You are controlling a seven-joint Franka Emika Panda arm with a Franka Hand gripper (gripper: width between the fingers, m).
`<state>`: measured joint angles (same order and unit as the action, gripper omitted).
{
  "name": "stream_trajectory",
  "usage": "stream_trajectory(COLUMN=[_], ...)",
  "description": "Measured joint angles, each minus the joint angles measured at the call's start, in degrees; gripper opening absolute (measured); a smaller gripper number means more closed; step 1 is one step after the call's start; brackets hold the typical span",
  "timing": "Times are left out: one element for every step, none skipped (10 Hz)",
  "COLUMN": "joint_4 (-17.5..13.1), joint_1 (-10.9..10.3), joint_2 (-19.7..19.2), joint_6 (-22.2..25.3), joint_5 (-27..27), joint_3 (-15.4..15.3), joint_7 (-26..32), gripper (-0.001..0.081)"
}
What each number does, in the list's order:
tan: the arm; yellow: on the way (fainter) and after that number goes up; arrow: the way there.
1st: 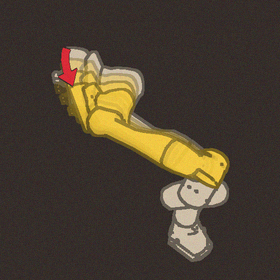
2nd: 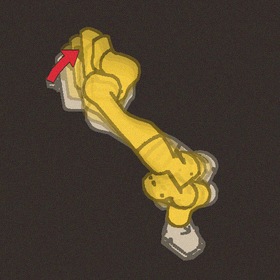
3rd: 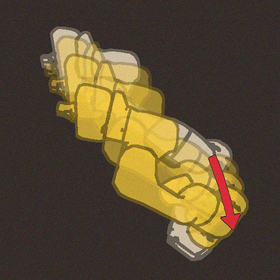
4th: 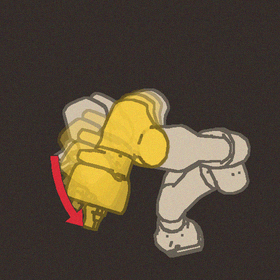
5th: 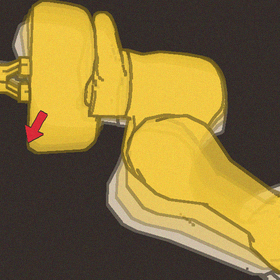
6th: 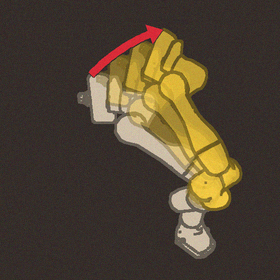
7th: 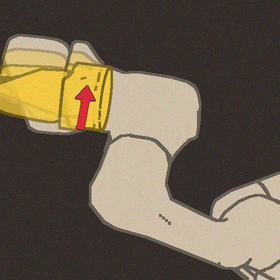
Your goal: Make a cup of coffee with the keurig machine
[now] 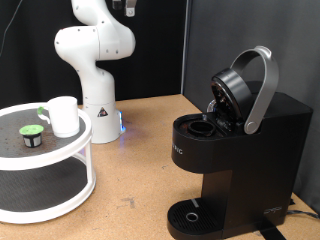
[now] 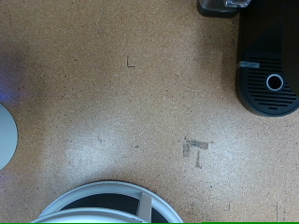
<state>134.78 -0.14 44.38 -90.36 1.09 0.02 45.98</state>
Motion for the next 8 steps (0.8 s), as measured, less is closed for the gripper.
stream_trajectory(joint_4=[0.0, 0.0, -0.1, -0.2, -0.5, -1.0, -1.6, -2.1], joint_1=[0.0, 0.0, 0.2, 0.2, 0.3, 0.5, 0.8, 1.0], joint_2=[0.0, 0.2, 0.6, 1.1, 1.4, 1.6, 1.6, 1.4], joint_6=[0.0, 0.0, 0.0, 0.4, 1.3, 2.8, 4.5, 5.3], joint_5=[0.0, 0.1, 0.2, 0.3, -0.1, -1.2, -3.5, -4.3], joint_3=[0.3, 1.4, 3.5, 5.9, 8.1, 10.0, 11.5, 12.0], joint_7=[0.1, 0.8, 2.1, 3.7, 5.8, 8.1, 10.1, 11.2], gripper=[0.0807, 0.0807, 0.0807, 0.0807, 0.0807, 0.0807, 0.0807, 0.0807])
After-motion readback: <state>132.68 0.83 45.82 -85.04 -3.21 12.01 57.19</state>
